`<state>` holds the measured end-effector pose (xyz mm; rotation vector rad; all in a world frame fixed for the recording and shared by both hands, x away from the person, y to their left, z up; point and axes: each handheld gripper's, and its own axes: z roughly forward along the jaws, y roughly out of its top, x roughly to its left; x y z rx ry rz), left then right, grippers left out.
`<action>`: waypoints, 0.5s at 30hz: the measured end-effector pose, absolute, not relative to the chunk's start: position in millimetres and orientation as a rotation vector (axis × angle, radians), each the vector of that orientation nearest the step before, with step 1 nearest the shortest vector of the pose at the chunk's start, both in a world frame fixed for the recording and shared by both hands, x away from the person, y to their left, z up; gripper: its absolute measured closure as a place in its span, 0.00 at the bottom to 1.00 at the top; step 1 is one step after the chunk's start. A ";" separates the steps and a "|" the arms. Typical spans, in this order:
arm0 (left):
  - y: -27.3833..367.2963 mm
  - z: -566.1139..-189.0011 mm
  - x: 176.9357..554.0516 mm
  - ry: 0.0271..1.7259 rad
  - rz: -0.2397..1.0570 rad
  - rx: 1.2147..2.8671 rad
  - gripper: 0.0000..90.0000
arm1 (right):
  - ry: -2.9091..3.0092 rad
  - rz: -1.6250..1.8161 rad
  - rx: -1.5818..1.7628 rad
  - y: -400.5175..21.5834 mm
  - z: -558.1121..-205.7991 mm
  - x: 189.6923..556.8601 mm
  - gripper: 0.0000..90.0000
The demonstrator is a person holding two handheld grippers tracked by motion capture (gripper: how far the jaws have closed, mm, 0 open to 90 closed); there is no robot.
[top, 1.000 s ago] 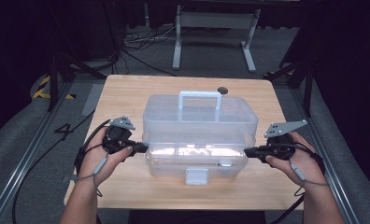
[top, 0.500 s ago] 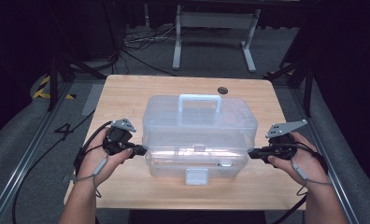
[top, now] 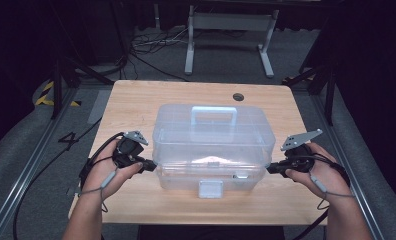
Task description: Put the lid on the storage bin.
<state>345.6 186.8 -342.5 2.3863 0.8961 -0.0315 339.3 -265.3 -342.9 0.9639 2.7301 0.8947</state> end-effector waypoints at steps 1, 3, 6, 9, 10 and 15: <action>186.5 -342.9 345.6 0.899 -0.033 2.388 1.00 | 2.737 0.887 0.961 -264.8 -343.4 339.5 1.00; 186.1 -343.7 345.7 0.901 -0.040 2.393 1.00 | 2.742 0.880 0.960 -264.6 -343.8 339.5 1.00; 185.3 -344.8 345.8 0.903 -0.047 2.408 1.00 | 2.757 0.862 0.953 -263.7 -345.8 340.1 1.00; 184.7 -346.2 345.9 0.910 -0.056 2.424 1.00 | 2.771 0.841 0.951 -263.1 -347.5 340.6 1.00; 184.6 -347.1 346.6 0.900 -0.054 2.431 1.00 | 2.774 0.838 0.950 -263.0 -348.0 340.8 1.00; 183.9 -349.4 347.1 0.901 -0.068 2.448 1.00 | 2.793 0.815 0.947 -262.2 -350.7 341.7 1.00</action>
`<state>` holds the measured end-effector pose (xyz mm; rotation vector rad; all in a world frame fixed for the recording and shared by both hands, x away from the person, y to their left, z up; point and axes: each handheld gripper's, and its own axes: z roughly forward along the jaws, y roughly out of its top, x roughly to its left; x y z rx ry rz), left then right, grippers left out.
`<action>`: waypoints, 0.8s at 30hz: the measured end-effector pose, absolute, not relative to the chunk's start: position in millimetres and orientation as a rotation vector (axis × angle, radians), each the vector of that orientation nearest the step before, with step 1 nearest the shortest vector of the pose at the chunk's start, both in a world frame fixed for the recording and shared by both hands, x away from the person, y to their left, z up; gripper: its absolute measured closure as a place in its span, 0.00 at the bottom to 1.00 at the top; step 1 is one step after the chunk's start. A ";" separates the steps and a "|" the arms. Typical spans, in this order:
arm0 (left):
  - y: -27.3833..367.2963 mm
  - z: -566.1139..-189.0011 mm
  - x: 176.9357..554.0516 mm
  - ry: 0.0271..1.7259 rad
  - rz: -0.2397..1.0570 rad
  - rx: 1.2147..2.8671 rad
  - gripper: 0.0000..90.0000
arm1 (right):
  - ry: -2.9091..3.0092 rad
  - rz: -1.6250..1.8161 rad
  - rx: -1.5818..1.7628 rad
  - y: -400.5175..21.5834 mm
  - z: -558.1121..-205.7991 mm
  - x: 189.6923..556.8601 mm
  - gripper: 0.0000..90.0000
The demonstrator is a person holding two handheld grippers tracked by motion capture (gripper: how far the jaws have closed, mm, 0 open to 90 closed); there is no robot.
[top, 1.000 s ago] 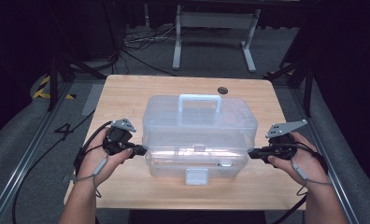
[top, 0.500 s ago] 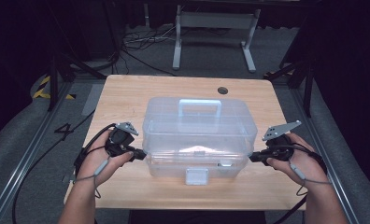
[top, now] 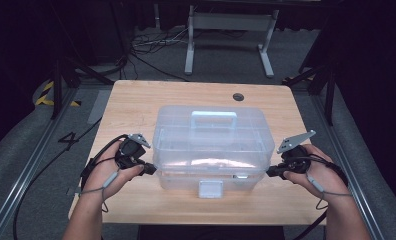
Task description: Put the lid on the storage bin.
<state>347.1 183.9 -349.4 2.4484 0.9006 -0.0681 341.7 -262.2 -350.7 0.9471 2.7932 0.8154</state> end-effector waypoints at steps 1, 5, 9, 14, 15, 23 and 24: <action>183.7 -349.9 347.1 0.904 -0.073 2.448 1.00 | 2.799 0.808 0.946 -261.9 -351.4 341.9 1.00; 183.3 -352.2 348.0 0.901 -0.082 2.464 1.00 | 2.812 0.792 0.946 -261.2 -353.5 342.7 1.00; 182.2 -354.2 348.5 0.901 -0.097 2.481 1.00 | 2.830 0.770 0.946 -260.6 -355.4 343.0 1.00; 181.0 -356.5 349.1 0.902 -0.120 2.497 1.00 | 2.846 0.753 0.946 -260.1 -358.1 344.3 1.00; 180.9 -356.6 349.2 0.902 -0.121 2.502 1.00 | 2.850 0.750 0.945 -259.9 -358.8 344.6 1.00; 181.1 -358.2 349.4 0.906 -0.136 2.516 1.00 | 2.869 0.734 0.947 -260.4 -360.3 345.0 1.00; 180.8 -358.5 349.2 0.906 -0.137 2.524 1.00 | 2.871 0.729 0.946 -260.6 -360.4 344.9 1.00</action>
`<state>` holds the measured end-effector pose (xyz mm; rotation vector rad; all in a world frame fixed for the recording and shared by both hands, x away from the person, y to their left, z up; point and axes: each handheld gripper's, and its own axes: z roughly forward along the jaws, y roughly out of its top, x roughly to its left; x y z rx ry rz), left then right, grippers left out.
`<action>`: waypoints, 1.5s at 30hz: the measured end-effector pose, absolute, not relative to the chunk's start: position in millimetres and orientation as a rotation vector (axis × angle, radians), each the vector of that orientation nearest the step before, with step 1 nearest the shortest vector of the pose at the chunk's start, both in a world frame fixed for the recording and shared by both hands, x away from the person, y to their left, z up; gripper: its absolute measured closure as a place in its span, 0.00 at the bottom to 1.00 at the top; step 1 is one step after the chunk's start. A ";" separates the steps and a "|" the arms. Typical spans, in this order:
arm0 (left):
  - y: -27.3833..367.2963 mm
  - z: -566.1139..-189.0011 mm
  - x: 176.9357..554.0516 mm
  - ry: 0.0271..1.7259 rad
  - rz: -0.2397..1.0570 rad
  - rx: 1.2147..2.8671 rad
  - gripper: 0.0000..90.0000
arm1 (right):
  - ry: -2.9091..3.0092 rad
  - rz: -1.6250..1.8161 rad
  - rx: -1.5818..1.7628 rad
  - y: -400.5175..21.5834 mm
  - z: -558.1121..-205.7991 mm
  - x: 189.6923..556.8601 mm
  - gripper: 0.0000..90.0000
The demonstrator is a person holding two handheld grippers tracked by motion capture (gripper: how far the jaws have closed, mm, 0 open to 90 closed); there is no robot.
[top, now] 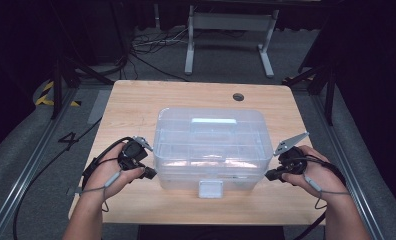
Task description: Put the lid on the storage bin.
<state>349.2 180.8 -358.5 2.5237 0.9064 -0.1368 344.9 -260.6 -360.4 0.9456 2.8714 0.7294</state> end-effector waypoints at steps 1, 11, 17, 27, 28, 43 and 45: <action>180.3 -359.2 349.4 0.905 -0.136 2.532 1.00 | 2.874 0.723 0.944 -260.8 -360.5 344.8 1.00; 178.1 -360.5 348.8 0.911 -0.156 2.548 1.00 | 2.890 0.692 0.940 -259.8 -363.2 345.2 1.00; 179.2 -363.0 348.9 0.919 -0.181 2.552 1.00 | 2.892 0.707 0.950 -261.4 -364.1 345.4 0.99; 183.7 -367.7 348.8 0.917 -0.214 2.562 0.94 | 2.902 0.706 0.969 -265.8 -365.4 346.0 0.96; 184.4 -367.7 348.8 0.916 -0.219 2.559 0.95 | 2.900 0.707 0.974 -266.9 -365.5 346.1 0.95; 212.4 -348.6 343.2 1.019 0.035 2.323 0.88 | 2.737 0.928 1.012 -284.6 -346.3 354.6 0.91; 216.7 -347.2 342.2 1.045 0.077 2.288 0.89 | 2.691 0.975 1.028 -286.9 -344.0 358.2 0.89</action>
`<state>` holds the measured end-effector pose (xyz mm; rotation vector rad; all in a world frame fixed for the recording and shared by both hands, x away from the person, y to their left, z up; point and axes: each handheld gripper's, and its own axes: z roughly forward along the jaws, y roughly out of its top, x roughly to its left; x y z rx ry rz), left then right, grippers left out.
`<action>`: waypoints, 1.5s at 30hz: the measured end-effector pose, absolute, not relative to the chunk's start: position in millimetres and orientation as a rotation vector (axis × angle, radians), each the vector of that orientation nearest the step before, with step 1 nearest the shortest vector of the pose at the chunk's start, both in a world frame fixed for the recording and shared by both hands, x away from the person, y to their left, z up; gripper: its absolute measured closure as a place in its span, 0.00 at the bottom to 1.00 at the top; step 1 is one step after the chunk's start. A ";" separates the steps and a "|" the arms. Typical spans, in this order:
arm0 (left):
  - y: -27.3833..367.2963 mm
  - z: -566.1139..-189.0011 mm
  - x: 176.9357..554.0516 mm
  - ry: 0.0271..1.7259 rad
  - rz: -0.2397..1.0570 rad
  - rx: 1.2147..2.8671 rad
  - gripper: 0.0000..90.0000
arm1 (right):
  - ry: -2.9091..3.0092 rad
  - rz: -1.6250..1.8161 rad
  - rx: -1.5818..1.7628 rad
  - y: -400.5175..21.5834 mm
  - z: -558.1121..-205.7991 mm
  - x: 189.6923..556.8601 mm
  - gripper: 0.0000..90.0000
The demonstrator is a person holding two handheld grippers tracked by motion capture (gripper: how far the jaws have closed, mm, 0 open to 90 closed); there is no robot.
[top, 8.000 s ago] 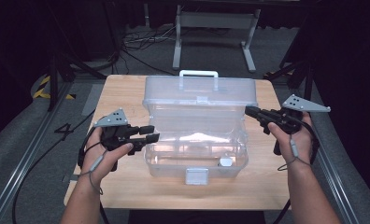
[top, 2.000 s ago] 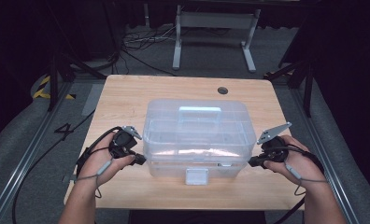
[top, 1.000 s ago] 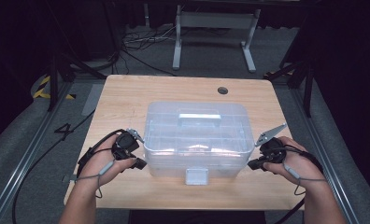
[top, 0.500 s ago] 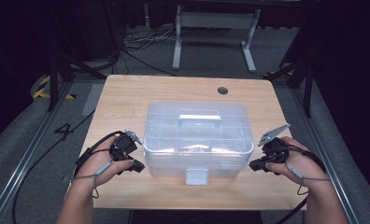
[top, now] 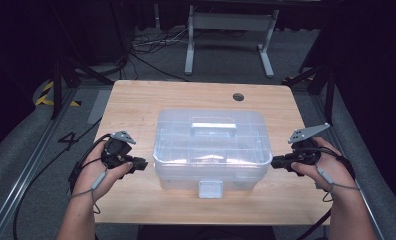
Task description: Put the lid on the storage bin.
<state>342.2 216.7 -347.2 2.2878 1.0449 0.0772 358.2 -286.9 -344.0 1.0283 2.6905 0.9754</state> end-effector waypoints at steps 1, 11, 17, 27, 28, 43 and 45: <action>218.3 -346.9 341.9 1.049 0.092 2.276 0.89 | 2.666 0.998 1.040 -288.2 -343.0 360.1 0.89; 234.2 -352.1 351.8 1.070 0.245 2.093 0.86 | 2.347 1.187 1.105 -307.4 -343.5 376.7 0.71; 236.6 -363.1 364.7 1.058 0.327 2.010 0.75 | 2.189 1.200 1.052 -324.4 -354.4 390.3 0.58; 247.9 -398.3 395.3 1.011 0.433 1.941 0.54 | 2.120 1.239 1.140 -349.2 -394.8 419.2 0.50; 248.1 -400.2 396.5 1.010 0.438 1.939 0.53 | 2.121 1.211 1.130 -351.1 -399.7 422.1 0.48; 257.3 -438.2 411.3 1.043 0.426 1.998 0.40 | 2.125 1.211 1.154 -363.1 -451.6 446.2 0.46; 257.7 -441.9 412.2 1.042 0.418 2.012 0.39 | 2.129 1.212 1.153 -364.2 -457.3 447.3 0.46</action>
